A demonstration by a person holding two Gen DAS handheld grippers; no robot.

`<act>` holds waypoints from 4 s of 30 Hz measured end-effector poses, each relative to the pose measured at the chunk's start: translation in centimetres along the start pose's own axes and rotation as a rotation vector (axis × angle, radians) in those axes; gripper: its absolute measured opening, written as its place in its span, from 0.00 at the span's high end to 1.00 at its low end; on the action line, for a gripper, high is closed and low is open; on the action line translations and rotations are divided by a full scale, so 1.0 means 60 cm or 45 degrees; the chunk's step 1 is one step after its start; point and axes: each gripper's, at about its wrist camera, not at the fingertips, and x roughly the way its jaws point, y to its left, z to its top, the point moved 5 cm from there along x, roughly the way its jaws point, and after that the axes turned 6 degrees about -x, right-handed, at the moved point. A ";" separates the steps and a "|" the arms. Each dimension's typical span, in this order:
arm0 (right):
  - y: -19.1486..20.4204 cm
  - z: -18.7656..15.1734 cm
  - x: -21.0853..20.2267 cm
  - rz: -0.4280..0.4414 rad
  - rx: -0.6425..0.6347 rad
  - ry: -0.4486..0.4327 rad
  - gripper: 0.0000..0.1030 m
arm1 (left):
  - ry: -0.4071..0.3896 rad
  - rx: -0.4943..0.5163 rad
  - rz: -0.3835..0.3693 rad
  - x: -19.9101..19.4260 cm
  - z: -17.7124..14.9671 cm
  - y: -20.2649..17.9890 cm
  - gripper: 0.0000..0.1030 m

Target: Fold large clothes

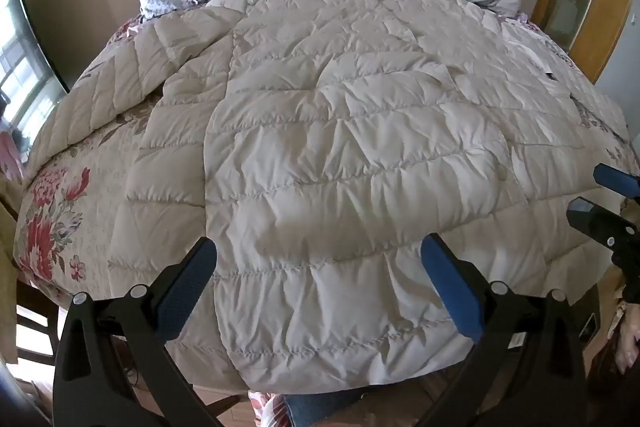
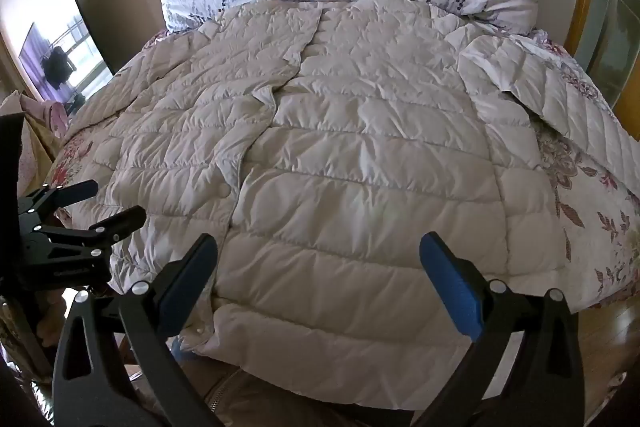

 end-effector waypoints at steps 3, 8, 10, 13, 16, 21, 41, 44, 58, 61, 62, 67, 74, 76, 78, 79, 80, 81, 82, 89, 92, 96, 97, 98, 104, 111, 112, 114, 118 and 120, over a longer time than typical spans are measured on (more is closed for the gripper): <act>0.000 0.000 0.001 0.001 0.002 0.000 0.02 | 0.002 -0.002 -0.001 -0.001 0.000 0.000 0.01; -0.002 -0.001 0.001 0.000 0.003 0.000 0.02 | 0.003 -0.004 -0.001 -0.001 0.000 -0.001 0.01; -0.002 -0.001 0.002 0.000 0.003 0.000 0.02 | 0.009 -0.003 -0.004 0.001 0.000 0.000 0.01; -0.003 -0.001 0.003 0.000 0.005 0.000 0.02 | 0.009 -0.004 -0.005 0.000 -0.001 0.000 0.01; -0.001 -0.002 0.002 0.001 0.001 0.000 0.02 | 0.010 -0.004 -0.006 0.001 -0.001 0.000 0.01; -0.001 -0.003 0.002 0.002 0.002 0.001 0.02 | 0.011 -0.005 -0.008 0.001 -0.001 0.000 0.01; -0.001 -0.004 0.004 0.003 0.003 0.001 0.02 | 0.013 -0.007 -0.010 0.001 -0.001 0.000 0.01; -0.001 -0.004 0.004 0.003 0.003 0.002 0.02 | 0.014 -0.007 -0.010 0.001 -0.001 0.000 0.01; -0.002 -0.005 0.006 0.004 0.004 0.003 0.02 | 0.015 -0.007 -0.011 0.001 -0.001 0.000 0.01; -0.002 -0.006 0.006 0.004 0.004 0.003 0.02 | 0.015 -0.007 -0.012 0.001 -0.001 0.000 0.01; -0.002 -0.006 0.006 0.004 0.004 0.003 0.02 | 0.016 -0.007 -0.011 0.001 -0.001 0.000 0.01; -0.002 -0.006 0.007 0.005 0.005 0.003 0.02 | 0.017 -0.007 -0.011 0.001 -0.001 0.000 0.01; -0.002 -0.006 0.008 0.006 0.006 0.005 0.02 | 0.018 -0.007 -0.012 0.001 -0.001 0.000 0.01; -0.002 -0.006 0.008 0.006 0.006 0.004 0.02 | 0.017 -0.007 -0.012 0.001 -0.001 0.000 0.01; -0.002 -0.006 0.008 0.006 0.006 0.004 0.02 | 0.018 -0.007 -0.011 0.001 -0.001 0.000 0.01; -0.002 -0.006 0.008 0.006 0.006 0.004 0.02 | 0.017 -0.007 -0.011 0.001 -0.001 0.000 0.01; -0.002 -0.006 0.008 0.007 0.006 0.005 0.02 | 0.018 -0.007 -0.012 0.001 -0.001 0.000 0.01; -0.002 -0.006 0.008 0.006 0.006 0.005 0.02 | 0.018 -0.008 -0.012 0.001 -0.001 0.000 0.01; -0.002 -0.006 0.008 0.006 0.006 0.006 0.02 | 0.018 -0.008 -0.012 0.001 -0.001 0.000 0.01; -0.002 -0.005 0.009 0.007 0.007 0.005 0.02 | 0.018 -0.007 -0.011 0.001 -0.001 0.000 0.01; -0.002 -0.004 0.009 0.010 0.011 0.000 0.02 | 0.017 -0.004 -0.014 0.000 -0.001 -0.001 0.01; -0.010 0.002 0.010 0.018 0.028 -0.011 0.02 | 0.019 0.000 -0.025 0.000 0.004 0.005 0.01; -0.013 0.004 0.008 0.019 0.035 -0.015 0.02 | 0.021 0.001 -0.038 0.001 0.006 0.006 0.01; -0.018 0.009 0.007 0.028 0.057 -0.029 0.02 | 0.023 0.000 -0.049 0.004 0.009 0.006 0.01; -0.089 0.032 0.001 0.127 0.269 -0.167 0.02 | 0.047 -0.026 -0.143 0.009 0.031 0.007 0.01; -0.260 0.026 -0.026 0.062 0.727 -0.345 0.02 | 0.008 -0.028 -0.223 0.001 0.064 0.007 0.01; -0.298 0.016 -0.031 0.058 0.845 -0.373 0.02 | 0.006 -0.028 -0.225 0.003 0.069 0.007 0.01; -0.367 -0.007 -0.035 0.044 1.061 -0.410 0.02 | -0.001 -0.033 -0.232 0.008 0.082 0.008 0.01; -0.491 -0.055 -0.043 0.009 1.398 -0.467 0.27 | -0.045 -0.091 -0.319 0.017 0.113 0.019 0.01; -0.539 -0.076 -0.046 -0.019 1.497 -0.478 0.35 | -0.074 -0.130 -0.381 0.018 0.132 0.026 0.01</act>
